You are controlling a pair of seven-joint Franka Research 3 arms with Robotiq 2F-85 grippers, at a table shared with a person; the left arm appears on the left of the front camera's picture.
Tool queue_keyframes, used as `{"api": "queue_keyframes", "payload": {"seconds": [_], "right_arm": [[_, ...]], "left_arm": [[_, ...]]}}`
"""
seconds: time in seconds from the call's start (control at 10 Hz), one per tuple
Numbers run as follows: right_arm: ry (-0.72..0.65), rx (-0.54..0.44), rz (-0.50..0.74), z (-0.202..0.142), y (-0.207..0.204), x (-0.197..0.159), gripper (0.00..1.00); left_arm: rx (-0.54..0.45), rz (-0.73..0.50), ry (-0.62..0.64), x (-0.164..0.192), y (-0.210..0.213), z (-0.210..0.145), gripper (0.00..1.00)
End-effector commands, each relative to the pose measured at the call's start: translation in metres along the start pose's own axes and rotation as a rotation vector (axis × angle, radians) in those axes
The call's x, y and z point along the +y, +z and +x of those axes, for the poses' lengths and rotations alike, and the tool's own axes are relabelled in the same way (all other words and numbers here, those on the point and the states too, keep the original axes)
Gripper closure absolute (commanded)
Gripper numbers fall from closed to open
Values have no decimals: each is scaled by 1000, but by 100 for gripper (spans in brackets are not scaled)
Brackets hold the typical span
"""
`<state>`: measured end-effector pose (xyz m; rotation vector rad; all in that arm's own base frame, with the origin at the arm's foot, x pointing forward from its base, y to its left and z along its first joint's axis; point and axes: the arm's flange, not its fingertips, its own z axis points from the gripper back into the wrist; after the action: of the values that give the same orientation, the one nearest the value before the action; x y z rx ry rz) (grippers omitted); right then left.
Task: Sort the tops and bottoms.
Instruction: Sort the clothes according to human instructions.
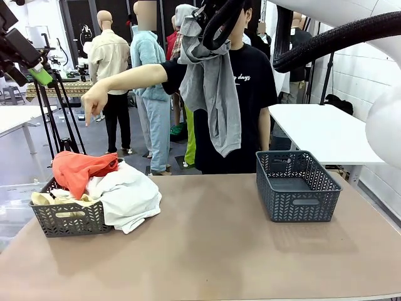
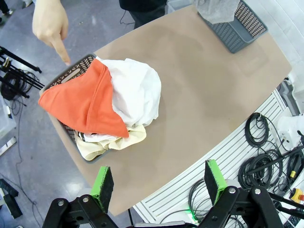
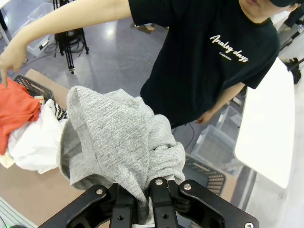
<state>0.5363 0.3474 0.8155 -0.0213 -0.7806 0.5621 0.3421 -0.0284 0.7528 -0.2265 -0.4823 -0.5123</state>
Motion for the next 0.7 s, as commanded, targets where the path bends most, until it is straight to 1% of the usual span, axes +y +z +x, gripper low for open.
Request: {"api": "queue_keyframes", "payload": {"seconds": [0.0, 0.6], "right_arm": [[-2, -20, 1, 2, 1, 0, 100], [-2, -20, 1, 2, 1, 0, 100]], "left_arm": [[-3, 3, 8, 0, 1, 0, 0], [-3, 3, 8, 0, 1, 0, 0]]}}
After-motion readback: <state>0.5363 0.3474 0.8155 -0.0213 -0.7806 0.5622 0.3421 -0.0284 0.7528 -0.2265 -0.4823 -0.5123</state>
